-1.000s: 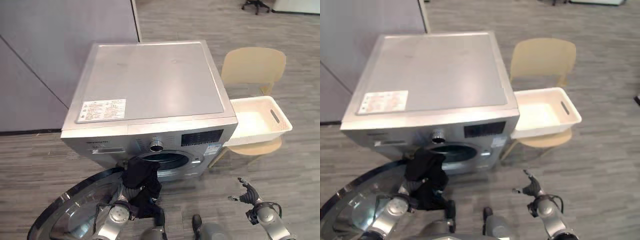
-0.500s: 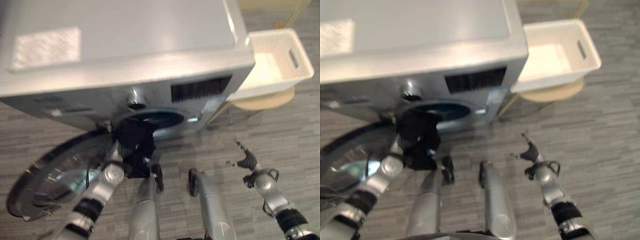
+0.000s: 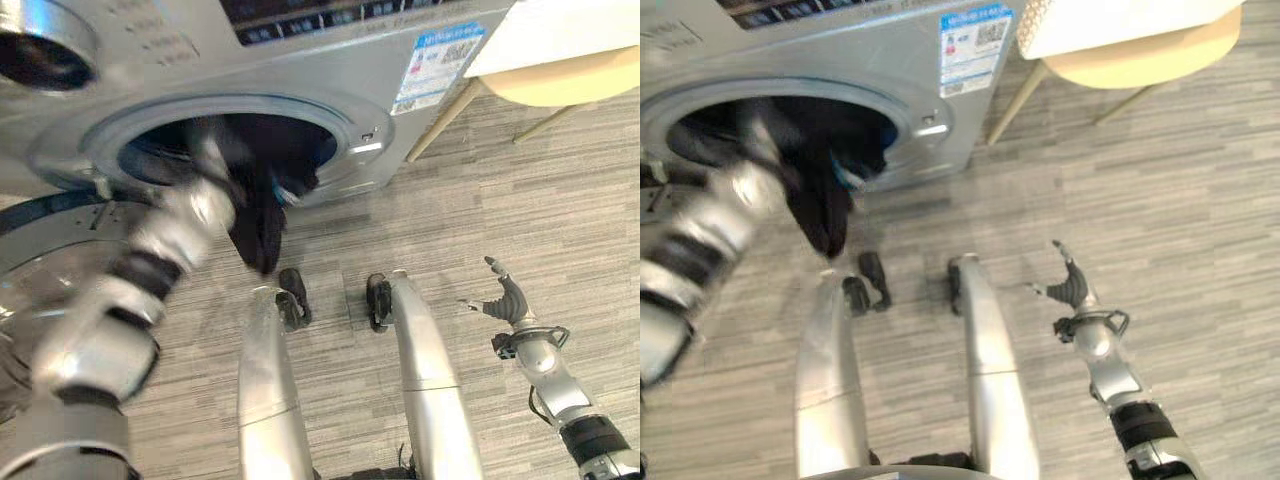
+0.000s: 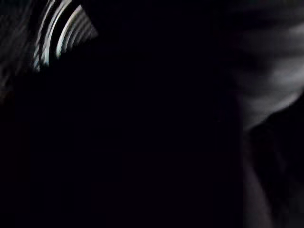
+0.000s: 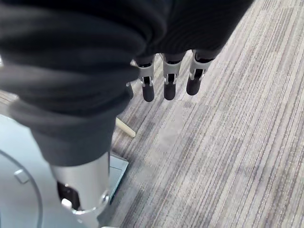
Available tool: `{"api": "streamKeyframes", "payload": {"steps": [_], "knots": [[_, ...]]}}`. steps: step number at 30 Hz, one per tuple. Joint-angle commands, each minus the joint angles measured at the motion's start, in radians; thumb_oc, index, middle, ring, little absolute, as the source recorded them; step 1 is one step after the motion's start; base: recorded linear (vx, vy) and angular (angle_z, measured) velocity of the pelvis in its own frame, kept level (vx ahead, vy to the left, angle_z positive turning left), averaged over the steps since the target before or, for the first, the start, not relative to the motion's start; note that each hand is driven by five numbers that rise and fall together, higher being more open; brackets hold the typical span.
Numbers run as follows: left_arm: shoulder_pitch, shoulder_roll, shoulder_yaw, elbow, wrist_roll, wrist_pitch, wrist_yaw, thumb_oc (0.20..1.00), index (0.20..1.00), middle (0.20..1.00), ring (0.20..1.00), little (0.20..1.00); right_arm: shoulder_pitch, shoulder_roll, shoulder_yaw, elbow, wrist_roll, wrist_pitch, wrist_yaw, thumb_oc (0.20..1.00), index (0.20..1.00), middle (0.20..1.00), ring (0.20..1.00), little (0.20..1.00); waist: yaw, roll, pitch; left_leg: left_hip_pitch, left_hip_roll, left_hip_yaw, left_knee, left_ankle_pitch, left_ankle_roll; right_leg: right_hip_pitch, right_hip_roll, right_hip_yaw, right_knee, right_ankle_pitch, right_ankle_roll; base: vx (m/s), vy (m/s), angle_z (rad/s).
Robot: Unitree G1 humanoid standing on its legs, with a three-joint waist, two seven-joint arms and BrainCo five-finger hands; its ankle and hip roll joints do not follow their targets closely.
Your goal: Grab the laundry basket,head to the washer,open it,put in the laundry and shut it.
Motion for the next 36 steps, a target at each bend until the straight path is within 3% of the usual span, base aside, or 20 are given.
{"api": "streamKeyframes", "payload": {"steps": [1, 4, 5, 6, 15, 22, 26, 30, 33, 34, 35, 36], "knots": [[-0.076, 0.024, -0.021, 0.088, 0.047, -0.006, 0.11, 0.2, 0.2, 0.2, 0.2, 0.2, 0.06, 0.001, 0.018, -0.019, 0.053, -0.067, -0.008, 1.0, 1.0, 1.0, 1.0, 1.0, -0.049, 0.032, -0.123, 0.031, 0.003, -0.05, 0.071, -0.167, 0.06, 0.04, -0.016, 0.043, -0.117, 0.001, 0.056, 0.04, -0.023, -0.05], [-0.27, 0.039, -0.113, 0.251, 0.008, 0.014, 0.137, 0.2, 0.2, 0.2, 0.2, 0.2, 0.052, -0.003, 0.032, -0.024, 0.085, -0.087, 0.0, 1.0, 1.0, 1.0, 1.0, 1.0, -0.055, 0.024, -0.119, -0.022, 0.002, -0.057, 0.112, -0.184, 0.069, -0.007, -0.012, 0.036, -0.097, 0.009, 0.064, 0.06, -0.012, -0.06], [-0.325, 0.034, -0.134, 0.286, -0.038, 0.008, 0.122, 0.937, 0.937, 0.937, 0.937, 0.937, 0.052, -0.012, 0.044, -0.035, 0.109, -0.085, 0.007, 1.0, 1.0, 1.0, 1.0, 1.0, -0.055, 0.023, -0.117, -0.059, -0.004, -0.063, 0.146, -0.197, 0.076, -0.034, -0.014, 0.031, -0.074, 0.005, 0.064, 0.08, -0.009, -0.04], [-0.326, 0.036, -0.149, 0.296, -0.033, 0.008, 0.106, 1.0, 1.0, 1.0, 1.0, 1.0, 0.05, -0.014, 0.047, -0.04, 0.111, -0.082, 0.013, 1.0, 1.0, 1.0, 1.0, 1.0, -0.053, 0.022, -0.117, -0.067, -0.007, -0.065, 0.157, -0.2, 0.076, -0.041, -0.014, 0.031, -0.066, 0.004, 0.064, 0.05, -0.004, -0.01], [-0.21, -0.021, -0.17, 0.292, 0.066, 0.027, -0.108, 1.0, 1.0, 1.0, 1.0, 1.0, 0.045, -0.022, 0.058, -0.037, 0.076, -0.051, 0.043, 1.0, 1.0, 1.0, 1.0, 1.0, -0.037, 0.011, -0.134, -0.068, -0.026, -0.071, 0.193, -0.213, 0.074, -0.047, -0.028, 0.022, -0.024, -0.015, 0.055, 0.02, 0.004, 0.04], [-0.166, -0.027, -0.146, 0.18, 0.028, -0.001, -0.106, 1.0, 1.0, 1.0, 1.0, 1.0, 0.042, -0.021, 0.062, -0.004, 0.075, -0.045, 0.052, 1.0, 1.0, 1.0, 1.0, 1.0, -0.022, -0.001, -0.144, -0.044, -0.05, -0.083, 0.131, -0.175, 0.054, -0.015, -0.06, 0.011, -0.056, -0.004, 0.052, -0.06, -0.018, 0.22], [-0.058, -0.041, -0.057, 0.089, -0.036, -0.027, -0.043, 1.0, 1.0, 1.0, 1.0, 1.0, 0.029, 0.0, 0.077, 0.039, 0.072, -0.043, 0.041, 1.0, 1.0, 1.0, 1.0, 1.0, -0.001, -0.005, -0.155, 0.021, -0.063, -0.088, 0.015, -0.13, 0.035, 0.054, -0.079, -0.004, -0.151, 0.015, 0.053, -0.08, -0.019, 0.19], [0.32, -0.151, 0.17, -0.09, -0.157, -0.062, -0.041, 1.0, 1.0, 1.0, 1.0, 1.0, 0.033, 0.045, 0.087, 0.116, 0.04, -0.014, 0.018, 1.0, 1.0, 1.0, 1.0, 1.0, 0.03, -0.007, -0.168, 0.206, -0.085, -0.094, -0.224, -0.038, 0.001, 0.231, -0.089, -0.039, -0.369, 0.074, 0.069, -0.08, -0.034, 0.22], [0.489, -0.205, 0.241, -0.149, -0.18, -0.074, -0.059, 1.0, 1.0, 1.0, 1.0, 1.0, 0.038, 0.06, 0.077, 0.152, 0.027, 0.003, 0.013, 1.0, 1.0, 1.0, 1.0, 1.0, 0.046, -0.007, -0.175, 0.312, -0.094, -0.096, -0.339, 0.001, -0.009, 0.324, -0.088, -0.059, -0.464, 0.107, 0.079, 0.0, 0.01, 0.15], [0.633, -0.248, 0.282, -0.184, -0.197, -0.082, -0.08, 1.0, 1.0, 1.0, 1.0, 1.0, 0.047, 0.066, 0.062, 0.18, 0.016, 0.016, 0.018, 1.0, 1.0, 1.0, 1.0, 1.0, 0.058, -0.007, -0.183, 0.409, -0.103, -0.097, -0.439, 0.03, -0.015, 0.414, -0.087, -0.075, -0.547, 0.135, 0.086, 0.02, 0.004, 0.1], [0.639, -0.248, 0.285, -0.188, -0.196, -0.081, -0.081, 1.0, 1.0, 1.0, 1.0, 1.0, 0.048, 0.064, 0.064, 0.179, 0.015, 0.016, 0.018, 1.0, 1.0, 1.0, 1.0, 1.0, 0.056, -0.007, -0.18, 0.418, -0.103, -0.098, -0.446, 0.032, -0.015, 0.423, -0.087, -0.076, -0.553, 0.137, 0.086, 0.08, 0.007, 0.09], [0.787, -0.29, 0.327, -0.224, -0.213, -0.091, -0.113, 1.0, 1.0, 1.0, 1.0, 1.0, 0.064, 0.073, 0.047, 0.213, 0.01, 0.024, 0.027, 1.0, 1.0, 1.0, 1.0, 1.0, 0.069, -0.007, -0.187, 0.53, -0.111, -0.099, -0.553, 0.067, -0.022, 0.539, -0.087, -0.093, -0.662, 0.172, 0.094, 0.13, 0.008, 0.18]]}}
